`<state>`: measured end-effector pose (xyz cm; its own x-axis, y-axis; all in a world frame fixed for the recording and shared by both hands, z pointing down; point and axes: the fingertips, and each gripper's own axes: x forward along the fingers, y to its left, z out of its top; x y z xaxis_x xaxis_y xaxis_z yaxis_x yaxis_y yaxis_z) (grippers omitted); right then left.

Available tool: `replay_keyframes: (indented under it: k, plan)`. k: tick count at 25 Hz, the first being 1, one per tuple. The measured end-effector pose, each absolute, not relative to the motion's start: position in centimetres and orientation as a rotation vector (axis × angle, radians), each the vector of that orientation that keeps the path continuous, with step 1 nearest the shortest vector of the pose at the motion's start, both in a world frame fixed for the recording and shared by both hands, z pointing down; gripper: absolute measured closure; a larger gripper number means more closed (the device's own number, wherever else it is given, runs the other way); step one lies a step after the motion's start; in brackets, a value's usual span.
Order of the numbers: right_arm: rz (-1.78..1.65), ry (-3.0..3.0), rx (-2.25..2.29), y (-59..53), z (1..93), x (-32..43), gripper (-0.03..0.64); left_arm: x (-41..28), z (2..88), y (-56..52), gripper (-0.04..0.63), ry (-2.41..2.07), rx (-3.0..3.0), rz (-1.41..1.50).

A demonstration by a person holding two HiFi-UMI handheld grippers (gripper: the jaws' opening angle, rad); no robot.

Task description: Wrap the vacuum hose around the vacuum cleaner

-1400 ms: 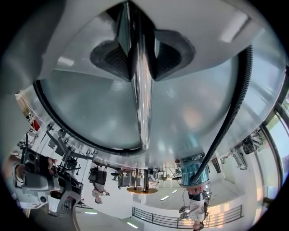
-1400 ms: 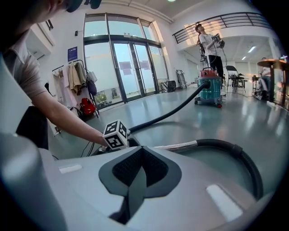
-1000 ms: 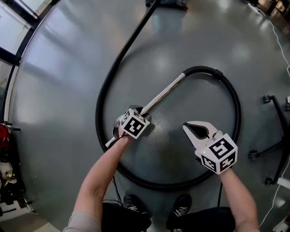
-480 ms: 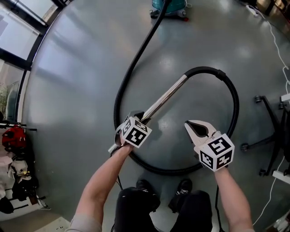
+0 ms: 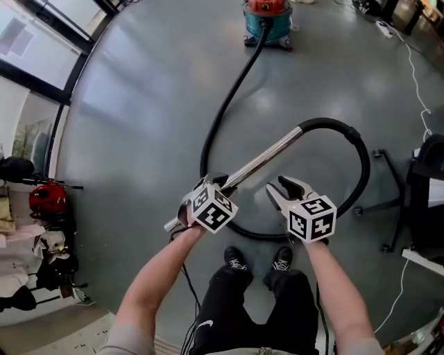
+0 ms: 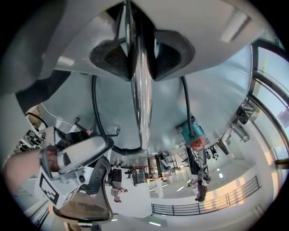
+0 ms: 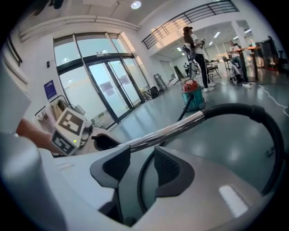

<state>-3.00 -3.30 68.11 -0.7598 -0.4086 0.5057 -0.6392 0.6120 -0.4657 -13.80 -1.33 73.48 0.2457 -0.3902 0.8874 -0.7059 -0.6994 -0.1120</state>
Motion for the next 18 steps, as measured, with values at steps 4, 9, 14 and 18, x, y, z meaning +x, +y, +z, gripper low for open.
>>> replay_keyframes:
  k: [4,9,14,18]
  plan:
    - [1.133,-2.404,0.912,-2.4,65.4,-4.3,0.336,-14.1,67.6,1.8,0.433,-0.981,2.191,1.465]
    - [1.371,-2.355,0.966,-1.2,61.5,-5.5,0.277,-14.7,61.9,6.2,0.433,-0.977,2.151,1.479]
    - [1.45,-2.306,0.982,0.6,58.3,-8.1,0.234,-14.6,57.4,10.8,0.432,-1.027,2.116,1.464]
    - [1.522,-2.207,0.978,2.9,57.4,-10.0,0.228,-14.7,55.1,14.0,0.433,-1.074,2.078,1.441]
